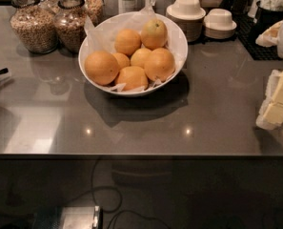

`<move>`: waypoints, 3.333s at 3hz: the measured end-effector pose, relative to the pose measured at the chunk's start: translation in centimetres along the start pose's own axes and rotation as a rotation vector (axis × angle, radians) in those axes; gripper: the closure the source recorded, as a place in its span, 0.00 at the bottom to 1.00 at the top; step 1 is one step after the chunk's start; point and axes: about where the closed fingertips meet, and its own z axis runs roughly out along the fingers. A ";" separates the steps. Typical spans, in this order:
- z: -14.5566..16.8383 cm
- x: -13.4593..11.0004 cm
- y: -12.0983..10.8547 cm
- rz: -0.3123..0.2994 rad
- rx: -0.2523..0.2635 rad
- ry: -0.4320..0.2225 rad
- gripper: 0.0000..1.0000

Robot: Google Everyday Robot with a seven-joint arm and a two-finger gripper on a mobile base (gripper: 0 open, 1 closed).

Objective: Pick orange from white bowl

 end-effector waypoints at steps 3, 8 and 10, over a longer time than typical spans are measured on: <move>-0.3 -3.5 -0.4 -0.110 -0.009 -0.109 0.00; -0.8 -13.6 -1.9 -0.402 -0.064 -0.458 0.00; 7.1 -16.6 -8.3 -0.331 -0.220 -0.616 0.00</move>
Offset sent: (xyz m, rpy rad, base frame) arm 0.0063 0.0085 -0.0002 0.0415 0.0097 0.0472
